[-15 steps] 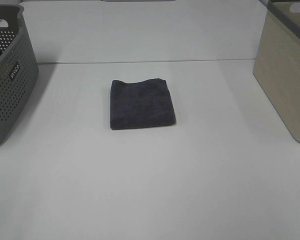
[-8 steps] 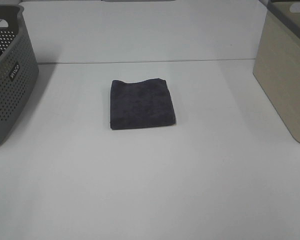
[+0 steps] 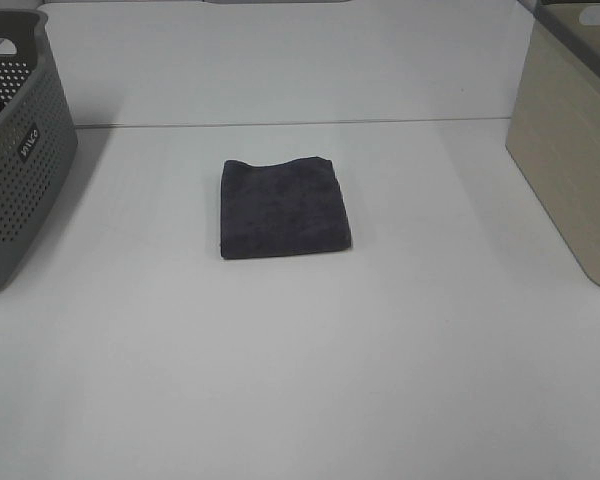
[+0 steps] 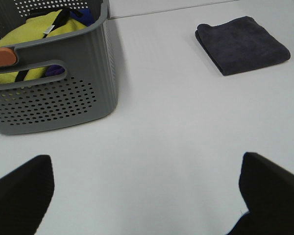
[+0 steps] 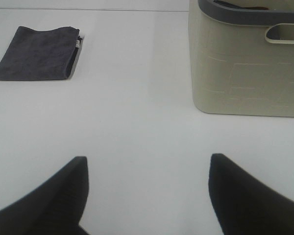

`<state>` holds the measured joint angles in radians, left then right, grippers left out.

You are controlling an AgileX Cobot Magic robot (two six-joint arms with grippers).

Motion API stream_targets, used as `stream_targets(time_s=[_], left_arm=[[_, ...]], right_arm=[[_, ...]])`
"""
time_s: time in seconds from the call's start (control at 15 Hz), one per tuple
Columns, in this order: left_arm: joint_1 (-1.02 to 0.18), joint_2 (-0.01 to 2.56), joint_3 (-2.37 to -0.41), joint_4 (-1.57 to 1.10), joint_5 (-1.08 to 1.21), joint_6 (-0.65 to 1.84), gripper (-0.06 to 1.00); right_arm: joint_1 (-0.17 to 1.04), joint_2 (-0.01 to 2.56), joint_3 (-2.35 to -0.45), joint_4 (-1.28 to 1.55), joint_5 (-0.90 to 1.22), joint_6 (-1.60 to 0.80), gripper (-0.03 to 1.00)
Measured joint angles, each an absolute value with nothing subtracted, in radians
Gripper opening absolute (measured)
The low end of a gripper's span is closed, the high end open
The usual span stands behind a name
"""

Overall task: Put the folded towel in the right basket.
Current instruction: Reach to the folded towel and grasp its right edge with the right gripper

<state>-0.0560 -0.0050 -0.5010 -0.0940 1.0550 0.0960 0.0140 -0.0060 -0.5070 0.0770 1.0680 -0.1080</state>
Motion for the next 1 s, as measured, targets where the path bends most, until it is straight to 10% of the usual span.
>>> stream_targets(time_s=[1.0], left_arm=[[-0.056, -0.005, -0.501, -0.094, 1.055, 0.096, 0.98]], right_arm=[[0.014, 0.167, -0.531, 0.083, 1.000, -0.108, 0.67]])
